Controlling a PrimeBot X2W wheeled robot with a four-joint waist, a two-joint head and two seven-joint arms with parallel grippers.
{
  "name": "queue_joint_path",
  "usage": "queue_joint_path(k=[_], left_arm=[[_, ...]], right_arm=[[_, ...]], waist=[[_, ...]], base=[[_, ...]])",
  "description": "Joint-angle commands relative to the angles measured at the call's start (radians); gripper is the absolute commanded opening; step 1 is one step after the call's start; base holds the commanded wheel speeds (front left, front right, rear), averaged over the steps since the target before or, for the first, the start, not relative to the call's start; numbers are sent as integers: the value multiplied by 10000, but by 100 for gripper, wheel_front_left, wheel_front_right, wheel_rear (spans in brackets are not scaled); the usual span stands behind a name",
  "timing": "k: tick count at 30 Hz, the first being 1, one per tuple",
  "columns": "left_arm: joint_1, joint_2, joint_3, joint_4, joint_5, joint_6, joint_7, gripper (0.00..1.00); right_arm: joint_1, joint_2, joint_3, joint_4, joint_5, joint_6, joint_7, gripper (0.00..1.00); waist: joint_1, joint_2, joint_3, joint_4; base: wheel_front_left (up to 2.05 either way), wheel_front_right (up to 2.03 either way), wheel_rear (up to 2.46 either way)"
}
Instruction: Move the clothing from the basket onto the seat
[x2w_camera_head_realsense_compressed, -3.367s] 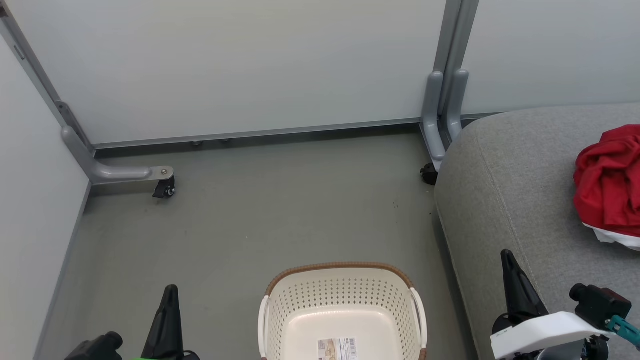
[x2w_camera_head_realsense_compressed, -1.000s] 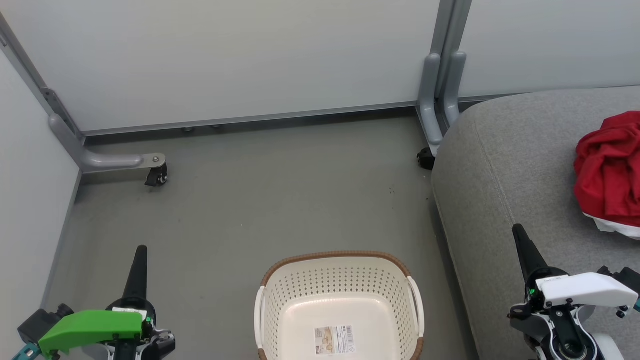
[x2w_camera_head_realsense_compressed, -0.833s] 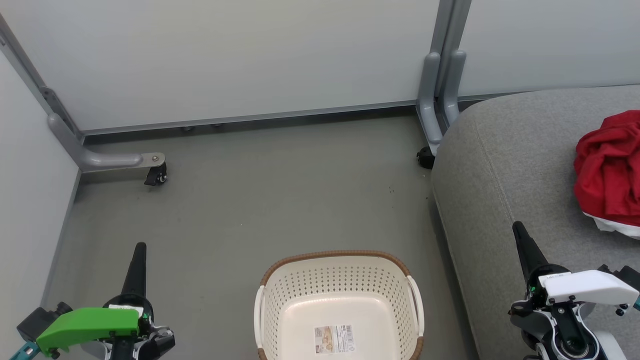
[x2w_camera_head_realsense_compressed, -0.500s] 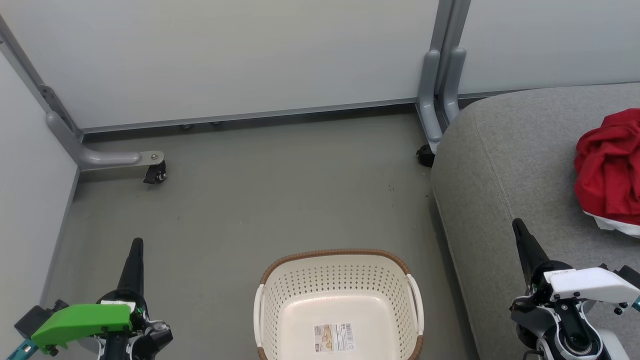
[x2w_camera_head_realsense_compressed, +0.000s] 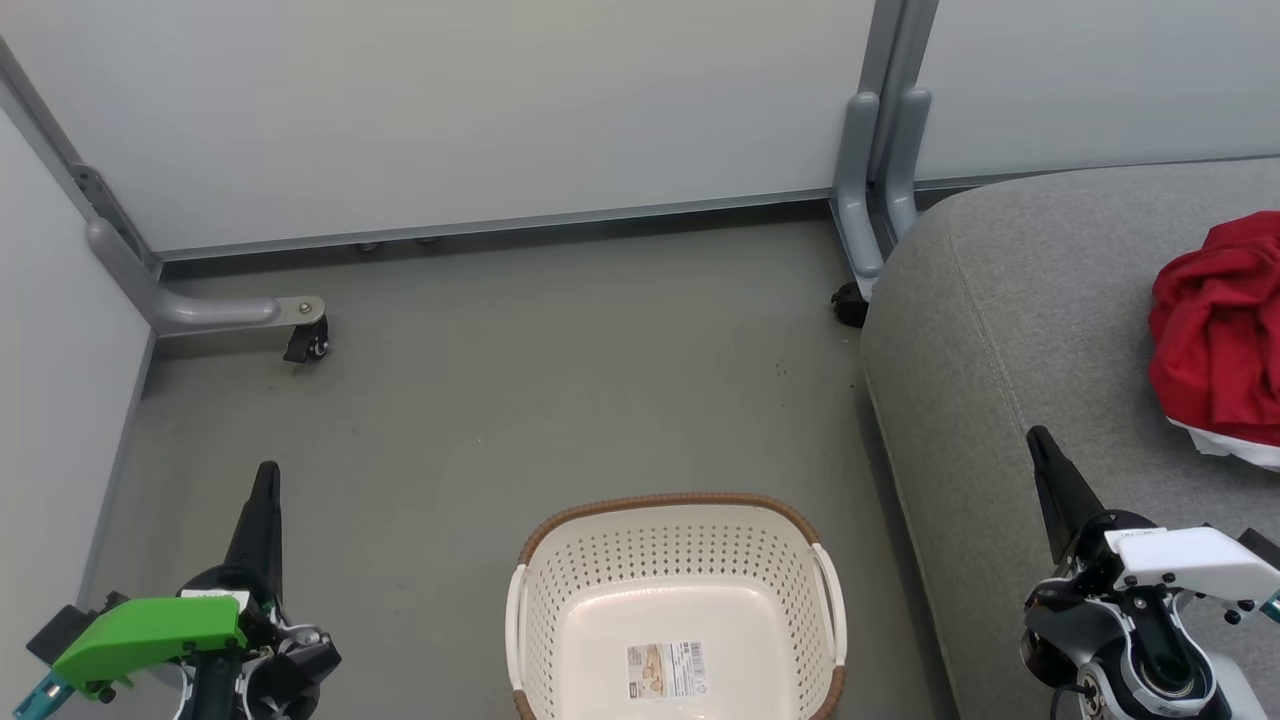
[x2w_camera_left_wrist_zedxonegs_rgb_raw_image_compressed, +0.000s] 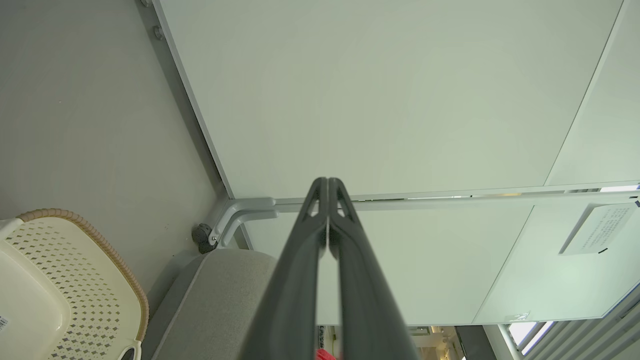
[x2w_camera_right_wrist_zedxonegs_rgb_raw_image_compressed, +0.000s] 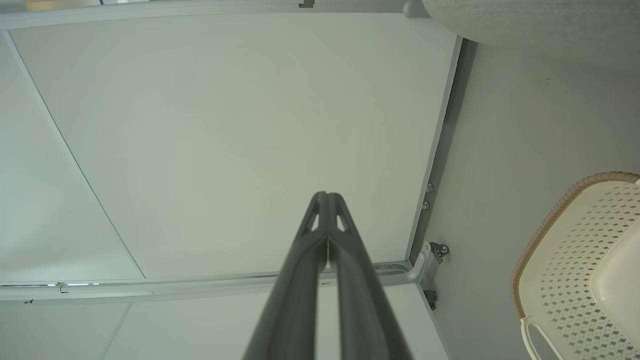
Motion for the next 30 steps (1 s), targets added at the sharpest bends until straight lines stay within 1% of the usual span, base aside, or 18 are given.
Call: queue_joint_path(k=[1,30], left_arm=[[-203,11,80,54,-208,-58,52,0],[-207,-92,183,53,-73,-60,149,0]], right_arm=[[-157,-5,-34,45,209,4,65,0],[-141,85,-158,54,80,4,155,0]], waist=[[0,0,8,-2],[0,0,13,-3]], base=[[0,0,0],[0,0,0]])
